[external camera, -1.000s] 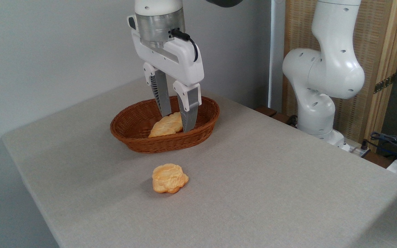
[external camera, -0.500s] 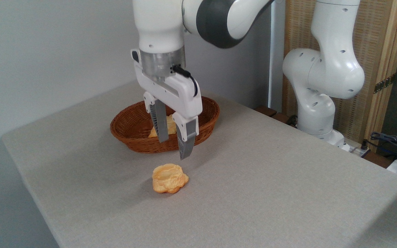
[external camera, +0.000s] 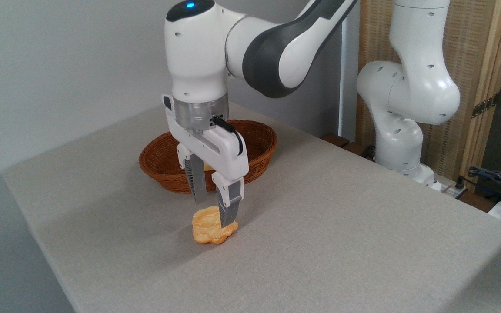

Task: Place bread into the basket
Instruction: 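Move the gripper over the orange bread piece and lower it, then close the gripper on the orange bread piece and lift it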

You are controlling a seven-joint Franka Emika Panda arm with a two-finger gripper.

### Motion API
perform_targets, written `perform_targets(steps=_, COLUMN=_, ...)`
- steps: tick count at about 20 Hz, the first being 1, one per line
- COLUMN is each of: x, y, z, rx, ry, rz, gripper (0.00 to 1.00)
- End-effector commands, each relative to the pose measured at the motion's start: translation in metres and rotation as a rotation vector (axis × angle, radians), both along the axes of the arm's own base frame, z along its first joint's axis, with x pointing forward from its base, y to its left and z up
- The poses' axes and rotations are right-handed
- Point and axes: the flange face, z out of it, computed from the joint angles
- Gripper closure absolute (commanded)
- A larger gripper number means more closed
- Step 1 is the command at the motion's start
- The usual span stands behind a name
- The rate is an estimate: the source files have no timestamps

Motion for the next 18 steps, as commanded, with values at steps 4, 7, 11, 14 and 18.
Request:
perform_targets(steps=4, x=0.006, y=-0.015, z=-0.027, rx=0.057, ry=0.028, rz=-0.09, gripper=0.0)
perform_targets(steps=7, x=0.011, y=-0.02, z=-0.039, rx=0.063, ry=0.025, rz=-0.097, gripper=0.0)
perform_targets(steps=11, x=0.012, y=-0.027, z=-0.044, rx=0.063, ry=0.025, rz=-0.105, gripper=0.0)
perform_targets(steps=14, x=0.013, y=-0.027, z=-0.043, rx=0.064, ry=0.022, rz=-0.11, gripper=0.13)
perform_targets(steps=18, x=0.013, y=-0.027, z=-0.042, rx=0.064, ry=0.016, rz=-0.111, gripper=0.48)
